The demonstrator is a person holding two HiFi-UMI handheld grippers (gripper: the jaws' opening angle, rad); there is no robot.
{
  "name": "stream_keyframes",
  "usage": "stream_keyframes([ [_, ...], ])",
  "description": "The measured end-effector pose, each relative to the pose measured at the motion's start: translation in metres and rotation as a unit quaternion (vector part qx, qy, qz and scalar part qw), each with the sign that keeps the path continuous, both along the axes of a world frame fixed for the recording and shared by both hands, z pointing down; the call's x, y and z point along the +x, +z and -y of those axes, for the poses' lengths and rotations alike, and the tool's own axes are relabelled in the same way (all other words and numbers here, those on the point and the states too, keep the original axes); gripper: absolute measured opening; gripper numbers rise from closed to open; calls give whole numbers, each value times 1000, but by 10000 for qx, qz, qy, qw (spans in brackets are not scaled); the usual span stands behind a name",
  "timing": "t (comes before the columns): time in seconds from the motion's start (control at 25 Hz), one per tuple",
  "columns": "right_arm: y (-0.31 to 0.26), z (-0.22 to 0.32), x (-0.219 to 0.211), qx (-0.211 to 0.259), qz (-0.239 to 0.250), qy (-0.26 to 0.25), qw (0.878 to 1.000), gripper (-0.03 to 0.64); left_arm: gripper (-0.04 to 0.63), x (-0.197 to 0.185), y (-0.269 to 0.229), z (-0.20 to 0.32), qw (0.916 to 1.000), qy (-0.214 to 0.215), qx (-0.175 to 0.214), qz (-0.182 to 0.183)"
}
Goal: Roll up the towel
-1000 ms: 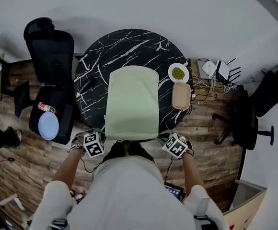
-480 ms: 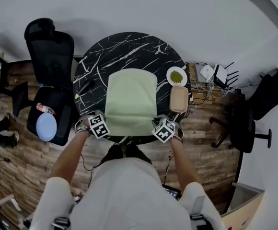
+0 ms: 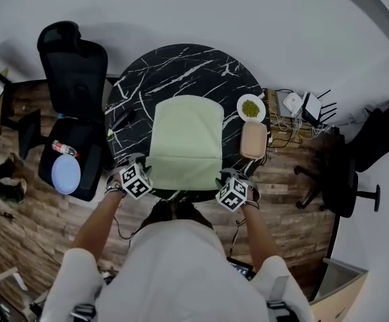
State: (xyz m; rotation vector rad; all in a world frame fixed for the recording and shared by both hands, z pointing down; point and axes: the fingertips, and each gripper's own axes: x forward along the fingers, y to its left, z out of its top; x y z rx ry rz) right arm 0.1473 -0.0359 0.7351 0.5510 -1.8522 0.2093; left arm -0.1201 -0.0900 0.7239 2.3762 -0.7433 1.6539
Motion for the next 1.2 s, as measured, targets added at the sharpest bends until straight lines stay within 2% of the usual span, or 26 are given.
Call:
stream_keyframes([
  [0.12,8,-35,-11,-252,-9,-539,9982,98,170,6,6,-38,9993,336,-156,-81],
  [0.32,26,-63,-13,-359,-152,-847,9956,100,170,13,31,-100,9947,907,-483,102],
  [0.4,35,-65,-11,-302,-321,-1058,9934,100,171,12,38,-108,9931,1041,-469,254],
  [0.48,43,-64,-10,-283,-438,-1177,9917,100,171,11,41,-103,9936,992,-410,339],
  [0.72,54,-64,-11,-462,-556,-1125,9910,106,170,2,56,-89,9901,1100,-542,687],
  [0.84,55,-64,-11,-472,-530,-1001,9924,104,106,0,58,-81,9900,1055,-564,744],
  [0.88,55,-64,-10,-441,-525,-926,9933,97,84,0,59,-80,9901,1046,-562,754],
  [0.96,54,-61,-7,-345,-534,-760,9951,17,48,1,58,-78,9902,1042,-549,747],
  [1.2,52,-62,-5,-419,-471,-579,9963,12,29,2,55,-78,9908,1000,-608,682],
])
